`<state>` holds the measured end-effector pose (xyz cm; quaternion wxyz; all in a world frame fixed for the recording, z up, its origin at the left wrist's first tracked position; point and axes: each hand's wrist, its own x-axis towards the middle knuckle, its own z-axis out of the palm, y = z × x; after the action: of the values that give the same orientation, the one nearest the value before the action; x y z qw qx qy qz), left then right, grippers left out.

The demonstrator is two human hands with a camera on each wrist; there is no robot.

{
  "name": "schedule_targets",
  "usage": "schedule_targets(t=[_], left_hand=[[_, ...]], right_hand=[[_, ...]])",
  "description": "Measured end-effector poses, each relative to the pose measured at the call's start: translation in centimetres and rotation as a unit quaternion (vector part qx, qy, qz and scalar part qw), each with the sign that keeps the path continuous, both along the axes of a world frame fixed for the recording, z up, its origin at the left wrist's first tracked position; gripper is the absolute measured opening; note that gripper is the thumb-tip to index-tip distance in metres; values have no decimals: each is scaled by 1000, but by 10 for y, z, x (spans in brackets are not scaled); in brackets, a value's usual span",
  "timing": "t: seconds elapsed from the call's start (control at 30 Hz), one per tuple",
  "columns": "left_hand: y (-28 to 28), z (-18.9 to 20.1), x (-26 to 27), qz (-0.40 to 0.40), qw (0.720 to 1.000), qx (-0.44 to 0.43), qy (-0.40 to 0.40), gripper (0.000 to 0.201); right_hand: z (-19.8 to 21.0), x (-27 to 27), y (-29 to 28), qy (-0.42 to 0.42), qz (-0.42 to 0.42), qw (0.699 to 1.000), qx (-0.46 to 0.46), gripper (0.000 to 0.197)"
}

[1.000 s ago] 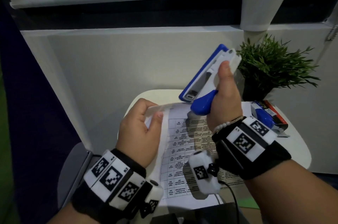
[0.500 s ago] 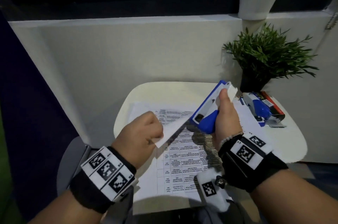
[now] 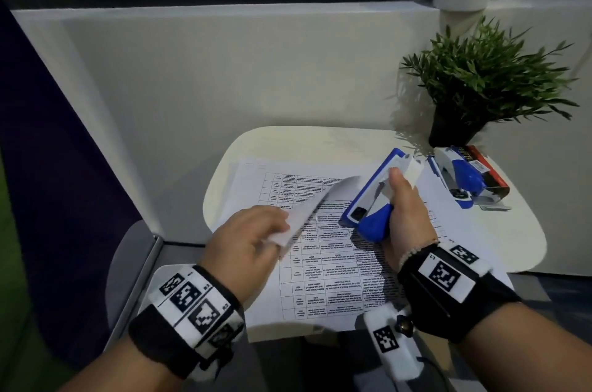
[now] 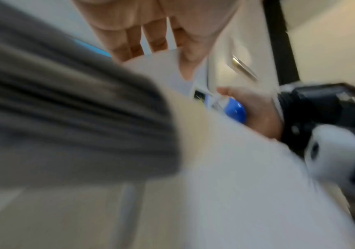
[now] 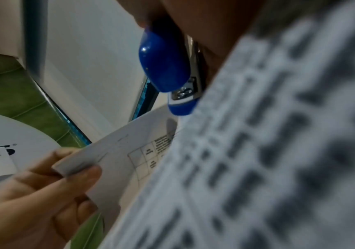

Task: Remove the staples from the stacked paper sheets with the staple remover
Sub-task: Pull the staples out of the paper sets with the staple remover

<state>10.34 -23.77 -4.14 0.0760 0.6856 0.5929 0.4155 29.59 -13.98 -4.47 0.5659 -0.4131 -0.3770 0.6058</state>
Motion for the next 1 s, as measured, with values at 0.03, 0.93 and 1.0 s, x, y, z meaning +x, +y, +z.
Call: schedule_targets(t=[0.03, 0.93, 1.0], left_hand=[[1, 3, 3, 51, 996, -4, -75, 17], [10, 40, 45, 98, 974, 60, -195, 6], [9, 40, 45, 99, 974, 66, -191, 8]], right_hand=[[4, 1, 2, -14, -5, 1000, 18, 22], [82, -52, -6, -164, 10, 967, 197, 37], [82, -53, -6, -169, 7, 964, 203, 35]])
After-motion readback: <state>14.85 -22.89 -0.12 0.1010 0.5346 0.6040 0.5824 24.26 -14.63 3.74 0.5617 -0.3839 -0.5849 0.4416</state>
